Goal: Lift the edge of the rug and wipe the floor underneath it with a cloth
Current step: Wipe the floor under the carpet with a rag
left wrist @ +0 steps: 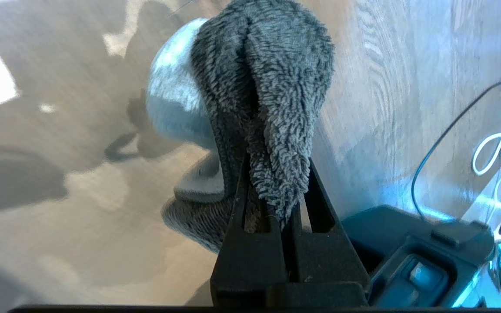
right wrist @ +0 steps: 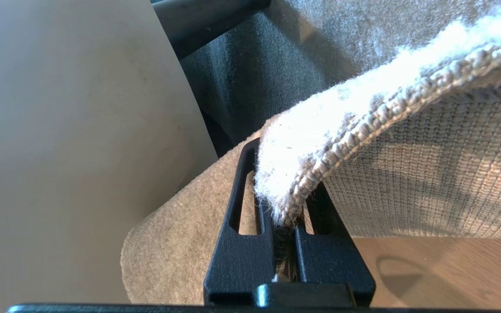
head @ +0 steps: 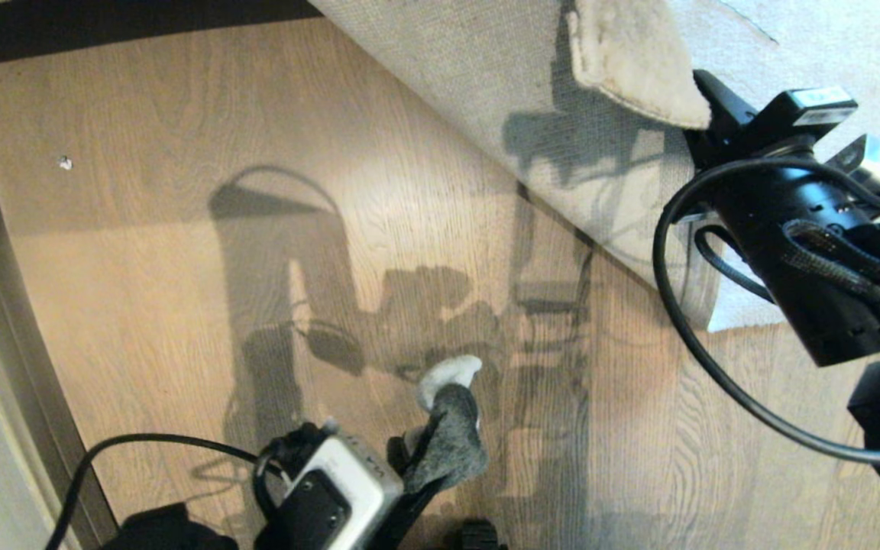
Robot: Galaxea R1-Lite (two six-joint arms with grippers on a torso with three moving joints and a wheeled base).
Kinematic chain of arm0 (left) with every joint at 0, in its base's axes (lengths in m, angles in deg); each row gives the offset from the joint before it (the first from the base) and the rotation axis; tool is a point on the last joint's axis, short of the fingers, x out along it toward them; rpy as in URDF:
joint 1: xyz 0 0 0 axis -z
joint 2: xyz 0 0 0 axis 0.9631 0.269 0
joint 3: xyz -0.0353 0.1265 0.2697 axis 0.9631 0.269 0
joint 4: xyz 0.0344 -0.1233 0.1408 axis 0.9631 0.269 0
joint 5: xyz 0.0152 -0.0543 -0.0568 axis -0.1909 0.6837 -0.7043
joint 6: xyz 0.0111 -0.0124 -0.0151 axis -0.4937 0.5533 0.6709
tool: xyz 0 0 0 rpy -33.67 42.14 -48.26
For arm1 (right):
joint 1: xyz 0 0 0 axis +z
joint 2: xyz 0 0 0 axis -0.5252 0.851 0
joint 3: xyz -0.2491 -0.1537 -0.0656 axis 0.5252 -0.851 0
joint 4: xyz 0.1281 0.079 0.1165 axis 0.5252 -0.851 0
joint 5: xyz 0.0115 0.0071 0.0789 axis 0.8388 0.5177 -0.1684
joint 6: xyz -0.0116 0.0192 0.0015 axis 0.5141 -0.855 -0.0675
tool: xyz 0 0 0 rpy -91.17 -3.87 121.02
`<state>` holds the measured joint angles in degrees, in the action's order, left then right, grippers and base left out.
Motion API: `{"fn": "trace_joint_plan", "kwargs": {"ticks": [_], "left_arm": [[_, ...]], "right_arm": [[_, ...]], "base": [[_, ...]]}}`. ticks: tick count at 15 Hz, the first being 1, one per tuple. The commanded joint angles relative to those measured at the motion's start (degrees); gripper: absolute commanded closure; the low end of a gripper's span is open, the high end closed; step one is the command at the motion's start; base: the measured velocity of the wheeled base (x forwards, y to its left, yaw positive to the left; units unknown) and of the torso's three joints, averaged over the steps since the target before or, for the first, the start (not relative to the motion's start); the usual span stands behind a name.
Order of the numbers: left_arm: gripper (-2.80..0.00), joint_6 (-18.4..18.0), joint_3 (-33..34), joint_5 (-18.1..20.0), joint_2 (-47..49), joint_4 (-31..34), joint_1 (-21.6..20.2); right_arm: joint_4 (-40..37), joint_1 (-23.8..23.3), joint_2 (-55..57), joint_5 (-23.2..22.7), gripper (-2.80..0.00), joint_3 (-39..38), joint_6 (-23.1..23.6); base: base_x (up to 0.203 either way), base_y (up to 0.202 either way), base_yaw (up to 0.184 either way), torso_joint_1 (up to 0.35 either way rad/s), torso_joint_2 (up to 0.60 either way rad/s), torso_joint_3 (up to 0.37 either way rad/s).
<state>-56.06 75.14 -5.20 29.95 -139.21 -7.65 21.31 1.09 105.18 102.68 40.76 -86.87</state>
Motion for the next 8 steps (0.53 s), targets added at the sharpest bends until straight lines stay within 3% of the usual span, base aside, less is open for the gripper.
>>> {"fn": "trace_joint_plan", "kwargs": {"ticks": [1,5,8], "left_arm": [[0.00,0.40,-4.08,-0.55,11.97,-5.49,0.52],[0.00,1.84,-19.72,-5.71,22.73,-9.36,-0.38],[0.00,3.11,-29.43,-8.21,27.03,-9.98,-4.79]], "right_arm": [[2.41,0.01,0.00,0.18,0.00,-0.05,-0.40],[2.41,-0.07,0.00,0.18,0.00,-0.05,-0.22],[2.41,-0.51,-0.09,0.18,0.00,-0.13,-0.22]], "base": [[0.000,0.000,0.000,0.000,0.00,0.000],[0.000,0.000,0.000,0.000,0.00,0.000],[0.000,0.000,0.000,0.000,0.00,0.000]]}}
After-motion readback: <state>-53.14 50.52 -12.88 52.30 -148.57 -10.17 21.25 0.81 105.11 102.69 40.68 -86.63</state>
